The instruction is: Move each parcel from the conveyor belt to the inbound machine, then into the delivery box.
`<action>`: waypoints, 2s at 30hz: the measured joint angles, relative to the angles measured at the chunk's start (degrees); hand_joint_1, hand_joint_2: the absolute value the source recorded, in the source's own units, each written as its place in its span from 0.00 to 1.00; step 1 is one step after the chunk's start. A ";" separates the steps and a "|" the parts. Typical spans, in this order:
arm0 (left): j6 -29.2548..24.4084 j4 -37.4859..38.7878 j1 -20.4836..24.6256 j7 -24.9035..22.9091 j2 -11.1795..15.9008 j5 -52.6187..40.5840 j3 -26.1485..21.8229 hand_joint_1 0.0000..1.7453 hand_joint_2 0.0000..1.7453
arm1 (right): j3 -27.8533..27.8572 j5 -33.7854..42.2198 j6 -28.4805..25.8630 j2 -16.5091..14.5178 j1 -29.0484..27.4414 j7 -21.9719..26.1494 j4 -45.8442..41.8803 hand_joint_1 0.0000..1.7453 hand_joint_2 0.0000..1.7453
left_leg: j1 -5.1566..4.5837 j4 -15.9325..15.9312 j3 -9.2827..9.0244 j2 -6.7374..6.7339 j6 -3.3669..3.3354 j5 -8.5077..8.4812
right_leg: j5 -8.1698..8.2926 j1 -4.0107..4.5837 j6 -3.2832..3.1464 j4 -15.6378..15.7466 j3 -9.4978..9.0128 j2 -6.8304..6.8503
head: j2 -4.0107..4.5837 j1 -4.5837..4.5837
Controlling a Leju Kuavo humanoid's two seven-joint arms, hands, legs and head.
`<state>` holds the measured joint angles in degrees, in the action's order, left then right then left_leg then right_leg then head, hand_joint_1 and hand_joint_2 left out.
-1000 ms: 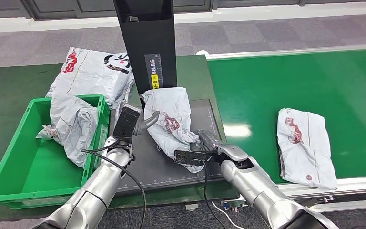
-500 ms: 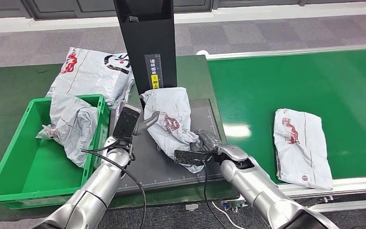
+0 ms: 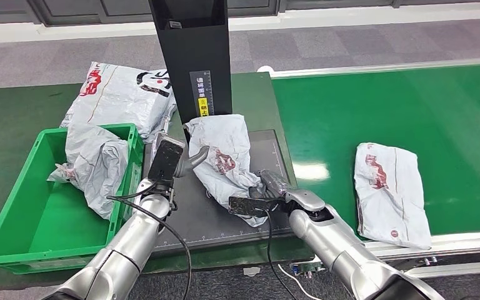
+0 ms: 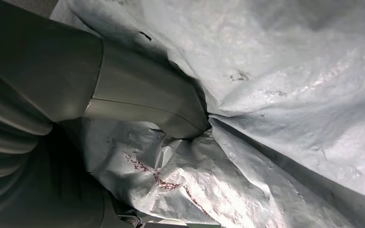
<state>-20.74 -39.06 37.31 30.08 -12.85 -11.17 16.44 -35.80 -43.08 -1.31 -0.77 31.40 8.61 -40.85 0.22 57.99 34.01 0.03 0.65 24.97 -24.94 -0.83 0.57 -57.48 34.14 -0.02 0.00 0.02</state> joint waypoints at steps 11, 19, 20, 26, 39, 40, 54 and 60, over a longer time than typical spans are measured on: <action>-4.29 -2.84 -2.68 6.67 0.93 0.29 0.00 0.00 1.00 | 7.73 32.69 -16.28 0.94 -6.98 22.02 -9.98 0.00 1.00 | -0.04 0.00 0.33 0.13 0.00 -0.07 | 0.02 -0.04 0.01 -0.02 0.29 0.07 | 0.00 -0.02; -4.48 -4.68 -4.20 6.80 1.70 0.52 0.02 0.00 1.00 | 11.52 33.88 -17.57 2.57 -9.86 21.63 -16.43 0.00 1.00 | -0.04 0.01 0.45 0.06 -0.01 -0.01 | 0.02 -0.04 0.01 -0.01 0.44 -0.02 | 0.00 0.00; -4.48 -4.79 -4.26 6.80 1.74 0.52 0.02 0.00 1.00 | 11.65 33.85 -17.61 2.63 -9.95 21.65 -16.72 0.00 1.00 | -0.04 0.01 0.46 0.06 -0.01 -0.01 | 0.02 -0.03 0.01 -0.01 0.45 -0.01 | 0.00 0.00; -4.48 -4.95 -4.34 6.81 1.88 0.52 0.04 0.00 1.00 | 12.51 33.81 -17.64 2.84 -10.44 21.68 -17.83 0.00 1.00 | -0.03 0.00 0.47 0.06 -0.01 -0.01 | 0.01 -0.03 0.01 -0.02 0.47 -0.03 | 0.00 0.00; 0.14 0.25 -1.72 3.94 1.23 4.12 0.18 0.00 1.00 | 13.85 32.82 -20.73 2.89 -11.90 19.64 -18.80 0.00 1.00 | -0.04 0.01 0.52 0.05 -0.01 -0.01 | 0.02 -0.04 0.01 -0.01 0.53 -0.04 | 0.00 0.00; 0.56 0.69 -1.47 3.26 1.16 3.24 0.45 0.00 1.00 | 14.16 32.79 -21.57 2.89 -12.07 19.93 -19.10 0.00 1.00 | -0.04 0.01 0.52 0.06 -0.01 -0.01 | 0.02 -0.04 0.01 0.00 0.53 -0.03 | 0.00 0.00; 3.66 6.88 -1.11 -4.77 0.99 -15.36 12.12 0.00 1.00 | 22.68 36.21 -23.15 5.04 -15.32 20.66 -22.47 0.00 1.00 | -0.05 0.01 0.58 0.08 -0.03 0.03 | 0.01 -0.04 0.02 0.02 0.55 -0.01 | 0.00 0.00; 4.22 8.86 -1.06 -5.33 1.13 -16.55 15.01 0.00 1.00 | 23.55 36.41 -22.59 5.76 -16.55 20.85 -22.91 0.00 1.00 | -0.04 0.01 0.57 0.05 -0.03 0.02 | 0.01 -0.04 0.02 0.01 0.57 -0.04 | 0.00 0.00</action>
<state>-16.52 -30.20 36.24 24.75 -11.72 -27.72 31.45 -12.25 -6.67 -23.91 4.99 14.85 29.46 -63.76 0.17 58.00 34.59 0.08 0.63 25.00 -24.93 -0.87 0.59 -57.46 34.71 -0.07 0.00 0.02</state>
